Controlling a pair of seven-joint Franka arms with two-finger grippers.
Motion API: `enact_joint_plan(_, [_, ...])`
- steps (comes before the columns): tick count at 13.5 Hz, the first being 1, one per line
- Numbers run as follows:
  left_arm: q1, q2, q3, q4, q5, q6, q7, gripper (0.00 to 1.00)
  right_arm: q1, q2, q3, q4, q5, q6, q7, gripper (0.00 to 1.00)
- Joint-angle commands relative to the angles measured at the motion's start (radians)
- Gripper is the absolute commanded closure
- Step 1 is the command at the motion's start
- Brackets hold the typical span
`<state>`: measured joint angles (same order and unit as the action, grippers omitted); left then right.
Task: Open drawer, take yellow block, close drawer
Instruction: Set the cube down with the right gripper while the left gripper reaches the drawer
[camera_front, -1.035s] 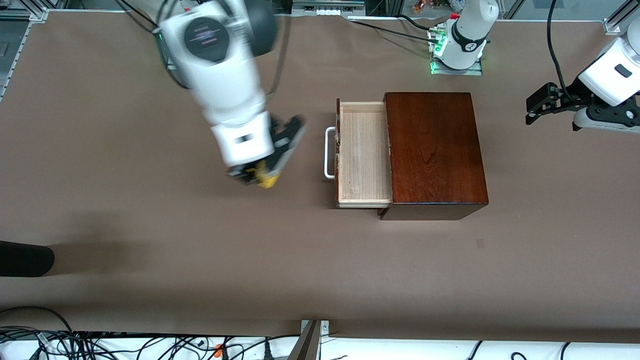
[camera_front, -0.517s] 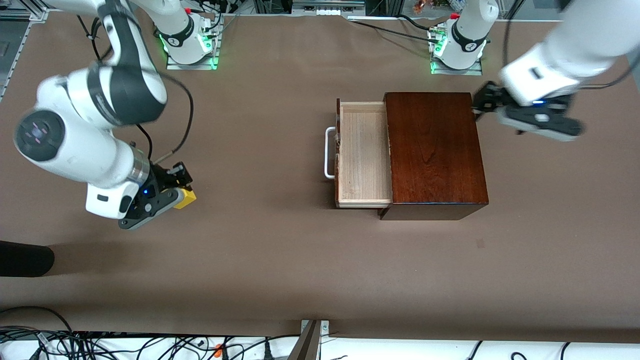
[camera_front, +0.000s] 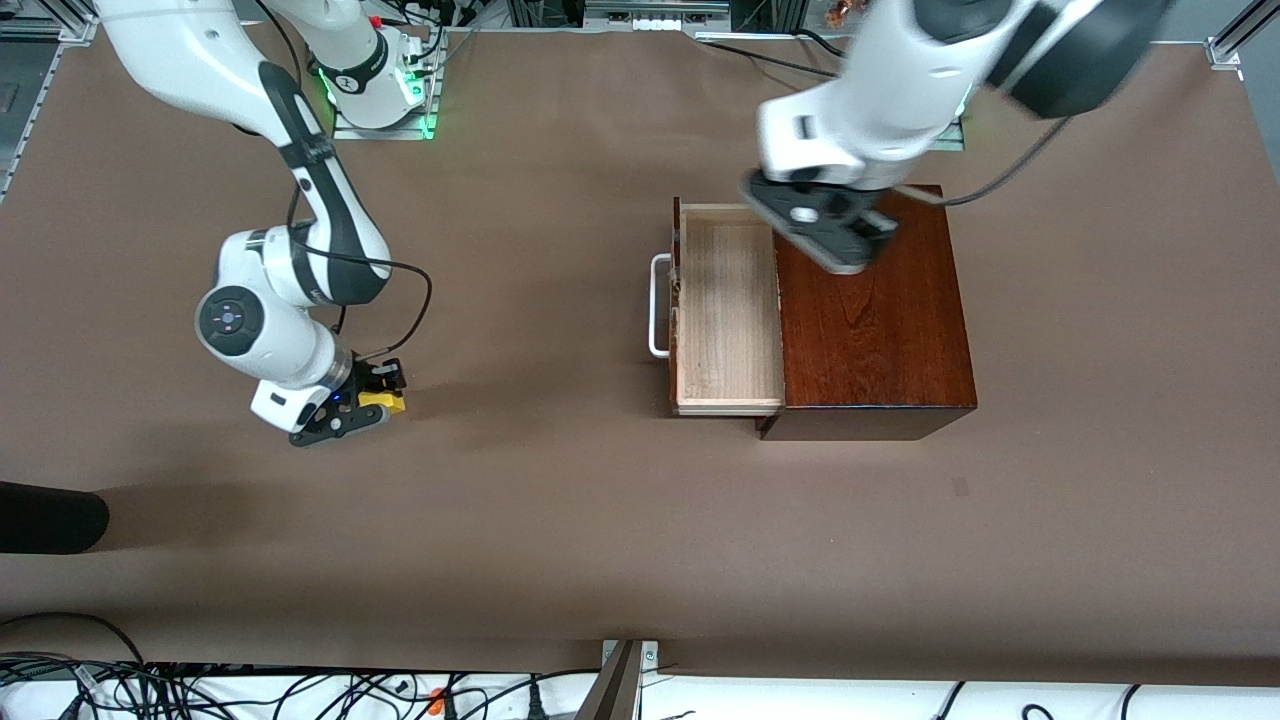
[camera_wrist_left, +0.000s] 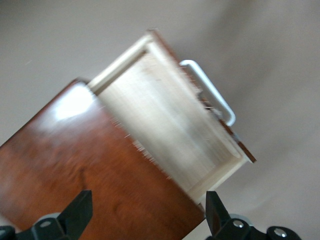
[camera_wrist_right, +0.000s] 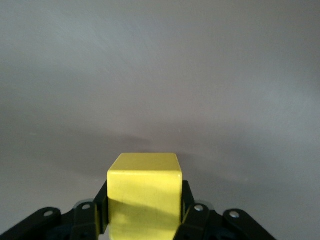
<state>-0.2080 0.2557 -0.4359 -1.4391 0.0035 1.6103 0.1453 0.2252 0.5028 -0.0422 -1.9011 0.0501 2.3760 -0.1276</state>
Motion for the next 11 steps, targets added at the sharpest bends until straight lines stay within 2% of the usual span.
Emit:
enact_joint_plan(1, [-0.098,0.101,0.005,0.055,-0.002,0.032,0.181,0.00,-0.007,-0.007,0.002,-0.084,-0.016,0.081,0.098,1.00])
enact_joint_plan(3, [-0.152,0.137,0.005,0.055,0.007,0.088,0.308,0.00,-0.007,0.014,0.001,-0.095,-0.016,0.094,0.109,0.97])
enact_joint_plan(4, [-0.181,0.151,0.003,0.054,0.033,0.109,0.372,0.00,-0.009,0.029,-0.002,-0.098,-0.018,0.110,0.109,0.90])
enact_joint_plan(5, [-0.215,0.174,0.003,0.055,0.067,0.129,0.434,0.00,-0.010,0.034,-0.007,-0.102,-0.018,0.115,0.109,0.55])
enact_joint_plan(6, [-0.249,0.200,0.003,0.057,0.099,0.151,0.485,0.00,-0.013,0.033,-0.008,-0.102,-0.018,0.117,0.106,0.01])
enact_joint_plan(7, [-0.281,0.232,0.005,0.058,0.124,0.189,0.520,0.00,-0.015,0.019,-0.008,-0.096,-0.018,0.114,0.097,0.00])
enact_joint_plan(9, [-0.321,0.295,0.005,0.058,0.202,0.253,0.572,0.00,-0.023,-0.079,-0.008,-0.093,-0.018,0.098,0.091,0.00])
enact_joint_plan(11, [-0.343,0.338,0.008,0.062,0.256,0.275,0.588,0.00,-0.039,-0.214,-0.004,-0.073,-0.018,-0.062,0.091,0.00])
